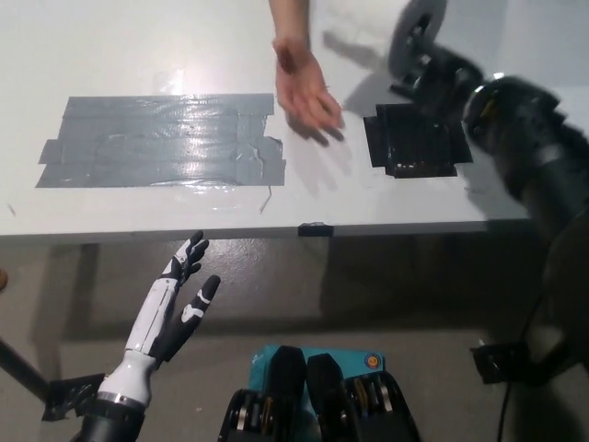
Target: A person hands over a roll of toilet paper to the robot , and the robot inserts its right thumb into the hole in the centre to grab the roll, and then places it on the balck area on the desk.
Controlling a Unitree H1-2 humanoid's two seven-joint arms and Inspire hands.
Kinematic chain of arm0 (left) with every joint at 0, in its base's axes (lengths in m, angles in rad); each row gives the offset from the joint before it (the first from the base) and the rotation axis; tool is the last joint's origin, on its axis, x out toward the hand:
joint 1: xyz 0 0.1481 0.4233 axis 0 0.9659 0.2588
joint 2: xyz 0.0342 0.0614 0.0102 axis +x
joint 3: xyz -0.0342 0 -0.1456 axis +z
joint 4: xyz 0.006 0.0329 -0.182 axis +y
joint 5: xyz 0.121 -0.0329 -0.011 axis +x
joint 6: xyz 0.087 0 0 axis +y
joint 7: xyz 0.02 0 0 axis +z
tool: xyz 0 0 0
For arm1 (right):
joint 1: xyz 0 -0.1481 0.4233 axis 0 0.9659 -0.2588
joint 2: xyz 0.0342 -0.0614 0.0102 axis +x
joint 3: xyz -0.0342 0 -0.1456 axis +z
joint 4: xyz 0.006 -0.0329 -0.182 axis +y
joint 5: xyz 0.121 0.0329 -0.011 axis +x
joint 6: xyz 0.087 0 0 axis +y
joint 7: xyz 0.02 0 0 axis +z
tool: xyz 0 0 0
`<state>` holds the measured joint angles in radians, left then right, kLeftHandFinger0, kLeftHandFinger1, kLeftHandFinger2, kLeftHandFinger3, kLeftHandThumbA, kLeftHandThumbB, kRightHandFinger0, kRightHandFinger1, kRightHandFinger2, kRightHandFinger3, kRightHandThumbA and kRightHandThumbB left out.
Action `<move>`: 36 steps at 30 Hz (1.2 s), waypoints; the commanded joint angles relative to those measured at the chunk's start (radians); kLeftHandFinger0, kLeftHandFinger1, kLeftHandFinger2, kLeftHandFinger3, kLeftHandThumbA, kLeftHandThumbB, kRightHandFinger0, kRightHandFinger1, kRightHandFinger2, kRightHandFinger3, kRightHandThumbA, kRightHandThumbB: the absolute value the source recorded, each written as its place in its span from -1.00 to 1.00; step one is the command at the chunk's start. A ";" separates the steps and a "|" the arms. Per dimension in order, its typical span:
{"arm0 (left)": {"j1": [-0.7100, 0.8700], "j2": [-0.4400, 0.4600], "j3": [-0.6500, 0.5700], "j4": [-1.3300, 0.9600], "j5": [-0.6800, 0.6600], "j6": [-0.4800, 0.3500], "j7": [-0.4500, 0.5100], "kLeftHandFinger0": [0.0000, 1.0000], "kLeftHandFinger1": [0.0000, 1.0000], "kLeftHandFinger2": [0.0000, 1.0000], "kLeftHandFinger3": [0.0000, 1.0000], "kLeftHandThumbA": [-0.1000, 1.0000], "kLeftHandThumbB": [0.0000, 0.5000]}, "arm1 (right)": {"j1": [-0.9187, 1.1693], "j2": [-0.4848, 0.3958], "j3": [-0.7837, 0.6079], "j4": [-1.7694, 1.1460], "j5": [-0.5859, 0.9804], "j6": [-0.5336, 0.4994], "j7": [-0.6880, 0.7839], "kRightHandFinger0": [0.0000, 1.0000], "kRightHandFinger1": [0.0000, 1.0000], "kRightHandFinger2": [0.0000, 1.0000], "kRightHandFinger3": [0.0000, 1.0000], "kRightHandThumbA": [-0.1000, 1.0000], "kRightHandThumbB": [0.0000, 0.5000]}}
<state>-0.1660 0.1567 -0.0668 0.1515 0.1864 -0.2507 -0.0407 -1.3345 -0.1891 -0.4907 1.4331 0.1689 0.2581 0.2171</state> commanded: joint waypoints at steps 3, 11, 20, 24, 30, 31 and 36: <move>-0.005 0.018 0.000 -0.010 0.000 -0.021 -0.005 1.00 1.00 1.00 1.00 0.74 -0.30 | -0.066 -0.094 0.119 -0.050 -0.024 0.038 0.101 -0.73 0.33 1.00 1.00 -1.00 -0.68; -0.001 0.021 0.004 -0.025 0.006 -0.003 -0.005 1.00 1.00 1.00 1.00 0.74 -0.33 | -0.035 -0.163 0.367 -0.073 -0.122 -0.007 0.237 -0.85 0.29 1.00 1.00 -1.00 -0.70; 0.008 0.019 0.005 -0.037 0.001 0.009 -0.008 1.00 1.00 1.00 1.00 0.72 -0.34 | -0.004 -0.203 0.669 -0.108 -0.290 -0.179 0.285 -1.00 -0.18 0.61 1.00 -1.00 -0.25; 0.004 0.018 0.004 -0.036 0.001 0.009 -0.009 1.00 1.00 1.00 1.00 0.72 -0.35 | 0.002 -0.226 0.769 -0.109 -0.349 -0.263 0.310 -1.00 -0.39 0.20 0.75 -1.00 -0.14; -0.002 0.021 0.007 -0.024 -0.008 -0.011 -0.011 1.00 1.00 1.00 1.00 0.70 -0.34 | -0.011 -0.223 0.825 -0.107 -0.373 -0.213 0.363 -0.99 -0.20 0.57 0.99 -1.00 -0.16; -0.003 0.021 0.007 -0.023 -0.010 -0.012 -0.012 1.00 1.00 1.00 1.00 0.70 -0.34 | -0.011 -0.223 0.832 -0.112 -0.376 -0.213 0.366 -0.99 -0.20 0.57 0.99 -1.00 -0.16; -0.009 0.021 0.008 -0.014 -0.004 -0.017 -0.009 1.00 1.00 1.00 1.00 0.71 -0.30 | -0.025 -0.231 0.909 -0.117 -0.439 -0.238 0.383 -0.71 0.16 0.70 0.90 -0.97 -0.12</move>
<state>-0.1584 0.1605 -0.0643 0.1456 0.1873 -0.2486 -0.0472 -1.2867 -0.3863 0.3768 1.3409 -0.1970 0.0688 0.5541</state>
